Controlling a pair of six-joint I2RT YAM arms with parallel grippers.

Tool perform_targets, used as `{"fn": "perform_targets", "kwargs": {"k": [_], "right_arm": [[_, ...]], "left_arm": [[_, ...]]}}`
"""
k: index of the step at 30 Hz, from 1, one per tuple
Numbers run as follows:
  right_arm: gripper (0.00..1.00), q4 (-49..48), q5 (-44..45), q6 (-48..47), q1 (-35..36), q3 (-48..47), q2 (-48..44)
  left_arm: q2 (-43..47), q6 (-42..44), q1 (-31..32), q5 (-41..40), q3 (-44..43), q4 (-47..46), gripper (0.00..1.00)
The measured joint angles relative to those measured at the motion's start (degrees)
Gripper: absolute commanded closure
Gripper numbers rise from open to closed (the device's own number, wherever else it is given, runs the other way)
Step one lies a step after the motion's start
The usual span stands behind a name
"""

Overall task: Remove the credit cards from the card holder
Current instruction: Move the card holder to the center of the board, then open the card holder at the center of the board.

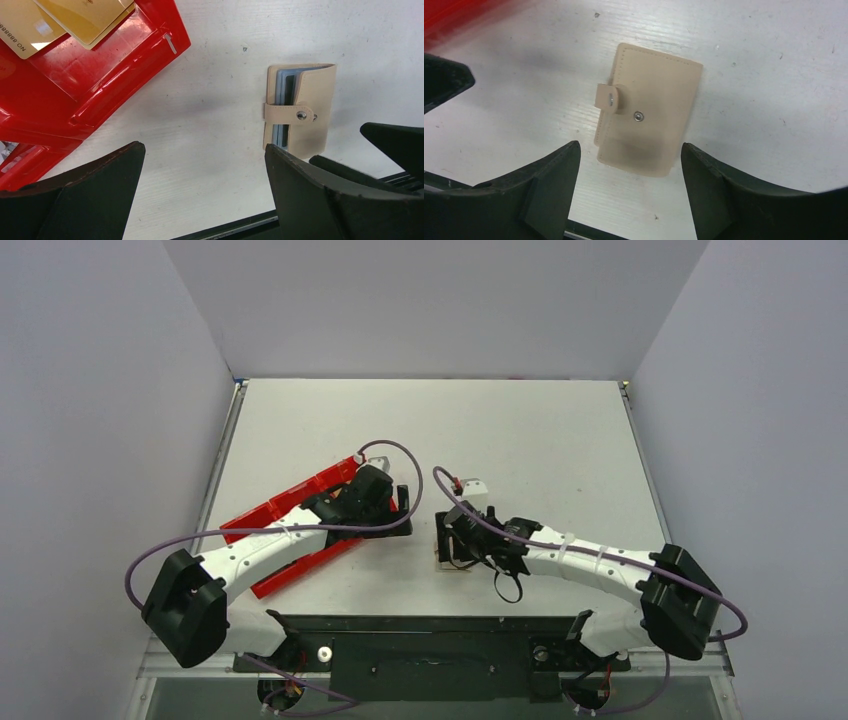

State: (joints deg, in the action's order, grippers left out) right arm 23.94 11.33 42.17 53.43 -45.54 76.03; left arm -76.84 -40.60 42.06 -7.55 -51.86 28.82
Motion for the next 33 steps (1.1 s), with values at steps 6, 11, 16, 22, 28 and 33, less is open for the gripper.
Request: {"fn": "perform_targets", "kwargs": {"k": [6,11,16,22,28,33], "right_arm": [[0.27,3.08,7.37,-0.59,5.7,-4.94,6.12],[0.27,5.38,11.3,-0.61,7.93,-6.73,10.36],[0.28,6.58,13.42,-0.61,9.18,-7.85,13.42],[0.35,6.67,14.47,-0.59,9.66,-8.59,15.87],[0.62,6.6,14.84,-0.48,9.62,-8.59,16.59],[0.79,6.49,14.73,0.0,9.16,-8.59,16.28]], "left_arm": [[0.46,-2.01,-0.04,-2.12,0.2,0.11,0.11],[3.08,-3.67,-0.72,-4.07,1.05,0.9,0.11],[5.03,-4.87,-2.1,-4.87,1.9,1.29,0.11],[5.05,-5.4,-2.45,-4.9,1.9,1.38,0.11],[5.05,-5.46,-2.45,-4.79,1.9,1.36,0.11],[4.87,-5.44,-2.45,-4.37,1.9,1.33,0.11]]}}
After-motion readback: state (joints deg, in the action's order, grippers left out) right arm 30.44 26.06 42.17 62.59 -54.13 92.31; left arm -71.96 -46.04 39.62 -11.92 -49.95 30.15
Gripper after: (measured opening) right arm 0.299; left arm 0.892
